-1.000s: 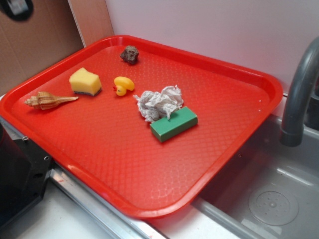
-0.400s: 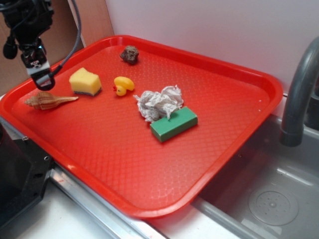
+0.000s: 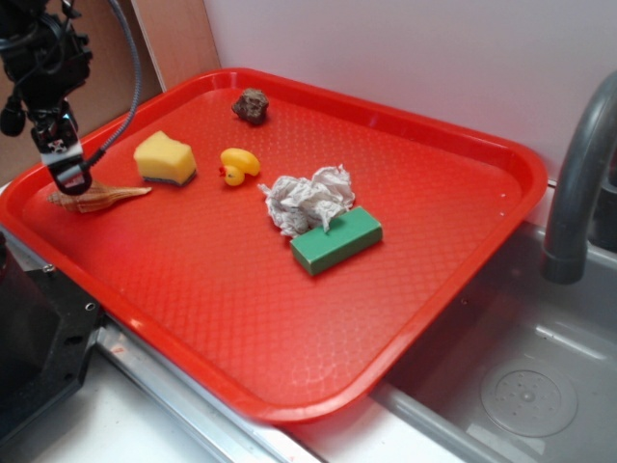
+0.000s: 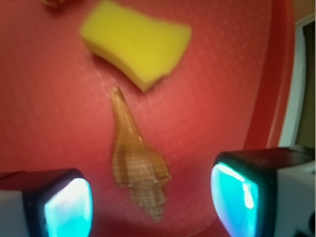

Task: Grab the shell.

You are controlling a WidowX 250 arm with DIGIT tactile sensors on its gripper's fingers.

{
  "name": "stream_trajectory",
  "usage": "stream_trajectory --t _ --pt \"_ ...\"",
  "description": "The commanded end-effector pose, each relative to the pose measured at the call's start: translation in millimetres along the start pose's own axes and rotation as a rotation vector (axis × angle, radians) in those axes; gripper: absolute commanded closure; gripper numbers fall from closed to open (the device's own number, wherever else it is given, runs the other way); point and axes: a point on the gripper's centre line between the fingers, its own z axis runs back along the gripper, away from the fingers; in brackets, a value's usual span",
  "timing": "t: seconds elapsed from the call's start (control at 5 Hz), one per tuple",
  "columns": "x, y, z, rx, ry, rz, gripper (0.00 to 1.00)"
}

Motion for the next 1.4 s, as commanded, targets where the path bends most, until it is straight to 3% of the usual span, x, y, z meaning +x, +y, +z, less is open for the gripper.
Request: stream_trajectory --t 0.0,0.2,0.4,0.6,0.8,1.0,1.2 --pt "6.8 -5.2 -33.5 -0.029 0.028 -0.043 0.0" --pt "8.1 -13.1 -41.1 0.0 0.038 -0.029 0.19" --pt "7.4 -14.7 -25.1 0.006 0.01 0.005 1.0" --pt "10.8 -18.7 1.5 -0.004 -0.001 0.035 1.0" --pt "35.5 -42.6 54.4 0.033 0.023 0.125 1.0" --pt "54.1 -70.2 111.0 -0.053 0.003 0.253 1.0" --pt "45.5 -73.1 160.3 -0.073 -0.07 0.336 1.0"
